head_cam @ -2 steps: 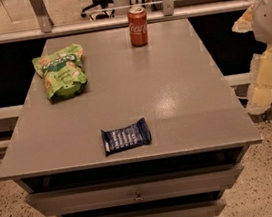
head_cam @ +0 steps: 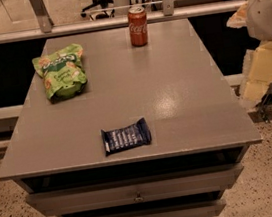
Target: Knock coke can over
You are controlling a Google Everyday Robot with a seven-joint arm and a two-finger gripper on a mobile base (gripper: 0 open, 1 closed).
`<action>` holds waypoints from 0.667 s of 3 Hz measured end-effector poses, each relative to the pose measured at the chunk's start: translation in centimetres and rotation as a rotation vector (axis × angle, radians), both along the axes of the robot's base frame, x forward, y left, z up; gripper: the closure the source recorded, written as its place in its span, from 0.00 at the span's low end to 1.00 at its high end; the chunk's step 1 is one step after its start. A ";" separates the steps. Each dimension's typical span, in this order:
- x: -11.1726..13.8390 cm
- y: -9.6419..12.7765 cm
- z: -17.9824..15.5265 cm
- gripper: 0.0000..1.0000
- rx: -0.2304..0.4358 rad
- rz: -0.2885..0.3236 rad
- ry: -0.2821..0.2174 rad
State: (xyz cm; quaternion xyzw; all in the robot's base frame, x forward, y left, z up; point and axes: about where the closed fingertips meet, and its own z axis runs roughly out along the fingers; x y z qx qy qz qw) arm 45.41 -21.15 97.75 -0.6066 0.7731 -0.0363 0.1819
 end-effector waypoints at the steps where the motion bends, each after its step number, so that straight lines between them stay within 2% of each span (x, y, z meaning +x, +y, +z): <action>1: 4.3 2.2 -0.5 0.00 0.060 0.031 -0.066; 2: 10.7 5.5 -1.3 0.00 0.131 0.056 -0.169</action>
Offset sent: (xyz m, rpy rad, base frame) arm 0.2039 0.1030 -0.0199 0.2336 -0.3337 0.0821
